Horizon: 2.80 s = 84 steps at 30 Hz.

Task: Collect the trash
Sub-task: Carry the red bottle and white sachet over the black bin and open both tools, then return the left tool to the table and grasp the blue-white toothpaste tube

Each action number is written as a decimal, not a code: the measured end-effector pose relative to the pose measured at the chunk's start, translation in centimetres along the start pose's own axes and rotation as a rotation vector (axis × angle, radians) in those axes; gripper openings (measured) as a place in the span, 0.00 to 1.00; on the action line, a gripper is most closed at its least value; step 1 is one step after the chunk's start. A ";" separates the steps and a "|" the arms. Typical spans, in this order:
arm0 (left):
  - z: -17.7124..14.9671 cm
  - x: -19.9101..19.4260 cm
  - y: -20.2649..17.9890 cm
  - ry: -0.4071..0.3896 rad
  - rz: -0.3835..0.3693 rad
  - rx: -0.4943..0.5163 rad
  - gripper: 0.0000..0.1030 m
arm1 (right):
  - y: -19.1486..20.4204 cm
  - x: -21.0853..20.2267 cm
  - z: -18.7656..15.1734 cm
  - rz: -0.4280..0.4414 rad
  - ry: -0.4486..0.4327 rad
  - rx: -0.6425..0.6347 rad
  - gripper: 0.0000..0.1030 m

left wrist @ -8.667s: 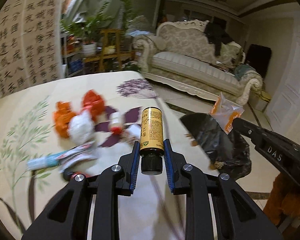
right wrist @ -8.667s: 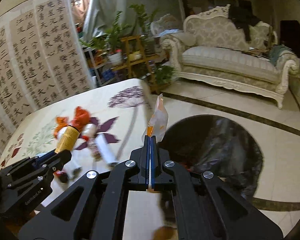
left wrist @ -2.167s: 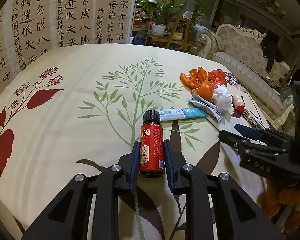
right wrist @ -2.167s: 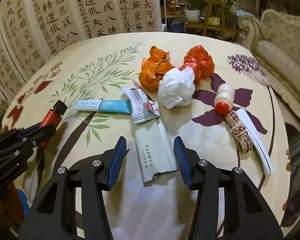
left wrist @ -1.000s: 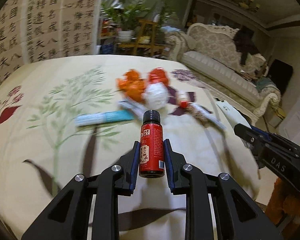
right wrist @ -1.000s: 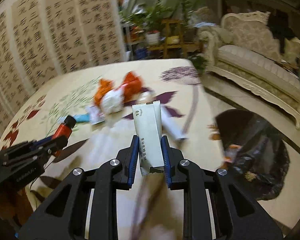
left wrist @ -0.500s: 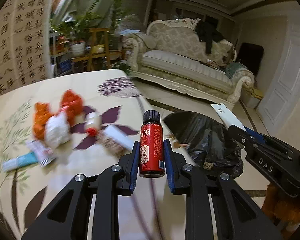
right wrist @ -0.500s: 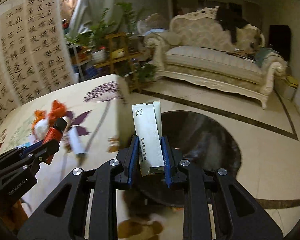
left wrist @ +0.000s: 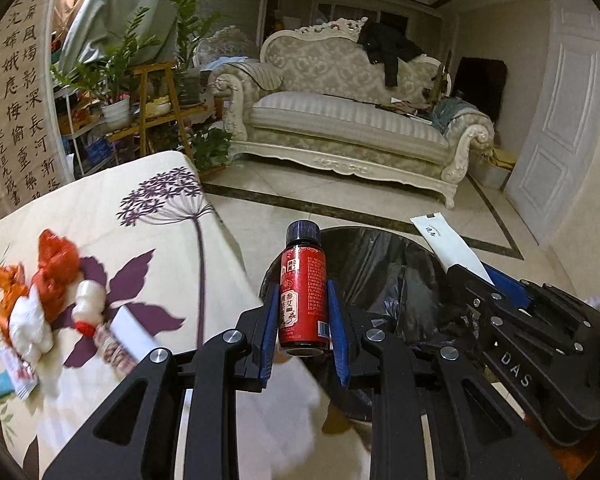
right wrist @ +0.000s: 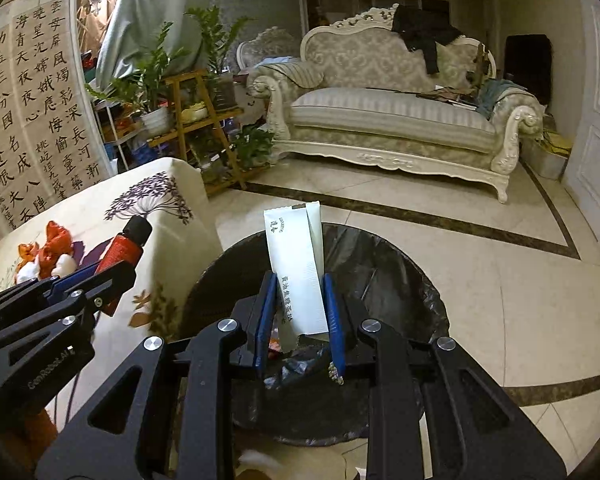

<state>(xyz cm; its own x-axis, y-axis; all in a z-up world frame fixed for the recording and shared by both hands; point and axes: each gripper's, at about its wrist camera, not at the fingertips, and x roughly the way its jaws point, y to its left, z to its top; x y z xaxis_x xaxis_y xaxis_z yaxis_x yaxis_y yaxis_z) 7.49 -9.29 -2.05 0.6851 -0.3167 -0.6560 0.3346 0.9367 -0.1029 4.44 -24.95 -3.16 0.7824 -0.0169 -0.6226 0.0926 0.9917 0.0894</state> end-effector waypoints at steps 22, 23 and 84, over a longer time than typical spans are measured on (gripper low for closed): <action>0.6 0.9 0.5 0.001 0.030 -0.026 0.71 | -2.0 0.7 -0.2 -0.029 0.014 0.062 0.46; 0.6 0.7 0.6 -0.001 0.031 -0.028 0.71 | -1.8 0.6 -0.2 -0.027 0.016 0.062 0.46; -10.2 -10.5 21.7 0.185 0.373 -0.306 0.74 | 16.5 -3.2 -2.2 0.310 0.078 -0.182 0.54</action>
<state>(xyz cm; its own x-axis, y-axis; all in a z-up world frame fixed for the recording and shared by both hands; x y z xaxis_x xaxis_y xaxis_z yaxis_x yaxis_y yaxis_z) 0.99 15.85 -5.00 0.5865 0.0525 -0.8082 -0.1336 0.9905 -0.0326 2.13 -8.29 -1.44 0.7058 0.2908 -0.6460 -0.2581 0.9547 0.1477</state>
